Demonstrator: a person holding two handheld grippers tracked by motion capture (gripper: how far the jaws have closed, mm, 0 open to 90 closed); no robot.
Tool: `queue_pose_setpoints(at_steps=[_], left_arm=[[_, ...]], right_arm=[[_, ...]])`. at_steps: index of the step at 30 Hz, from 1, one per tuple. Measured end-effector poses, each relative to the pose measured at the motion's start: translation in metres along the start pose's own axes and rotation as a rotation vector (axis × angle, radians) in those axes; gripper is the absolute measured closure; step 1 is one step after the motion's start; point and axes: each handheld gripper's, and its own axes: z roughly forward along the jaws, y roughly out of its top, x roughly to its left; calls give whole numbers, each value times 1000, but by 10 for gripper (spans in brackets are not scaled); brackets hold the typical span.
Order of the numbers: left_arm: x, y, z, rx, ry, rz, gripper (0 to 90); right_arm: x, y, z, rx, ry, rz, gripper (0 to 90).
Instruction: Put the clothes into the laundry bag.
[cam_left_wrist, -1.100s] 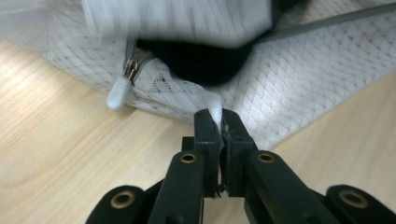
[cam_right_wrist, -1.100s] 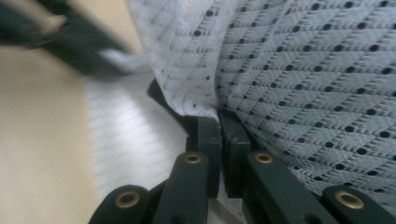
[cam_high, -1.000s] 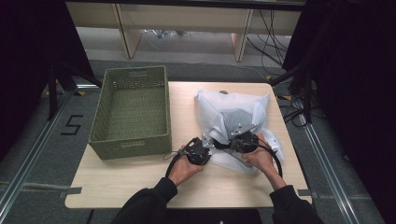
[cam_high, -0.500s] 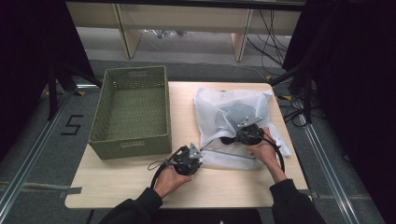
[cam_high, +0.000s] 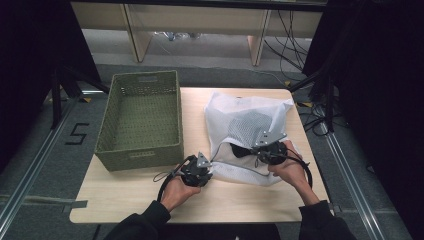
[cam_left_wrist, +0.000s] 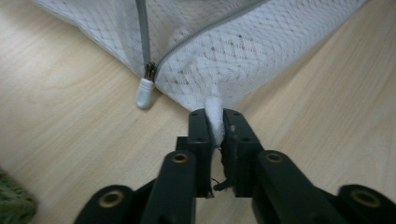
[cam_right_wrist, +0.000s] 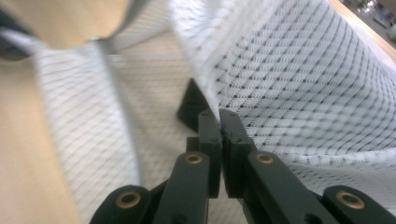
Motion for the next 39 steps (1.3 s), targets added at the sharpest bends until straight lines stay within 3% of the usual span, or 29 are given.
queue_pose_setpoints(at_steps=[2,5,7,9,12,15,18,20,23,24,27,29,30,31,33,35,37,39], left_arm=[[1,2,-5,-15,25,-13,646],[2,7,-8,-58,18,-12,581],[1,9,-7,-56,18,-9,521],[-2,11,-2,-58,15,-19,489],[-3,14,7,-42,37,4,472],[3,24,12,-53,63,22,436],[10,35,17,-73,66,-4,447],[11,44,23,-115,82,-21,448],[13,56,31,-136,77,-8,448],[15,60,34,-121,78,16,455],[17,65,41,-152,95,38,533],[18,65,44,-138,81,96,714],[17,64,44,-112,101,118,838],[15,62,44,-86,117,147,872],[14,56,40,-38,79,167,878],[14,49,37,-19,72,179,879],[16,41,36,25,59,164,878],[19,36,37,69,75,188,878]], right_arm=[[7,-3,-2,8,15,-12,894],[15,-8,-1,22,28,-28,894],[20,-12,4,43,33,-45,894],[27,-18,13,97,57,-59,894],[29,-26,29,166,58,-90,893],[27,-25,26,155,65,-75,893],[26,-25,22,138,55,-49,892],[25,-26,22,136,57,-46,891],[24,-27,23,136,65,-21,891],[23,-27,22,130,63,-27,891],[21,-27,20,122,66,-1,891],[20,-28,21,115,65,-4,891],[19,-28,20,114,72,-3,891],[19,-28,21,112,66,10,890],[17,-30,21,115,63,13,890],[15,-31,22,118,62,13,891],[13,-33,23,120,69,22,891],[14,-33,25,132,72,15,891]])
